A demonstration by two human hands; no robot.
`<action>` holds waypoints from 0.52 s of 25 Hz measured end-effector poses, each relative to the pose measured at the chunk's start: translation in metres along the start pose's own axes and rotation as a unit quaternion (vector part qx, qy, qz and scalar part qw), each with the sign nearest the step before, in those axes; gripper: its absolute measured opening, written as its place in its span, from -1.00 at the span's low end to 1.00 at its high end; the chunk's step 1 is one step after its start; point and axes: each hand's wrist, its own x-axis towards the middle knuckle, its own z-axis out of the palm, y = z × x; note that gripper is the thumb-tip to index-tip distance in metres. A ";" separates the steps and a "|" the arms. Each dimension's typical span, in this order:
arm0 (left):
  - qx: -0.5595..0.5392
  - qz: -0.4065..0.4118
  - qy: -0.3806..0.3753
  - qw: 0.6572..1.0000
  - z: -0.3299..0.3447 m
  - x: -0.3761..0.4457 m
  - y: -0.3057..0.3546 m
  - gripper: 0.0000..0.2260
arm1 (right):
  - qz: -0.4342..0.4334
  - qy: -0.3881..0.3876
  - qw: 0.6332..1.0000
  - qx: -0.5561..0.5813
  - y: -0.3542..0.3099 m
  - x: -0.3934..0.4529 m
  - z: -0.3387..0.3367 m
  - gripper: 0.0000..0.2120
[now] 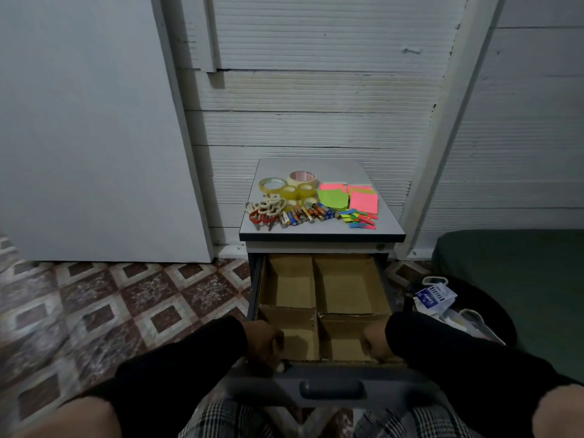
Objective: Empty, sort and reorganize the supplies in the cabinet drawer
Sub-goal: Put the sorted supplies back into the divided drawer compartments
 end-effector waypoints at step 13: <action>0.054 0.058 0.311 0.947 -0.144 0.018 -0.019 -0.76 | -0.079 0.204 0.965 0.145 0.019 0.020 -0.159 -0.81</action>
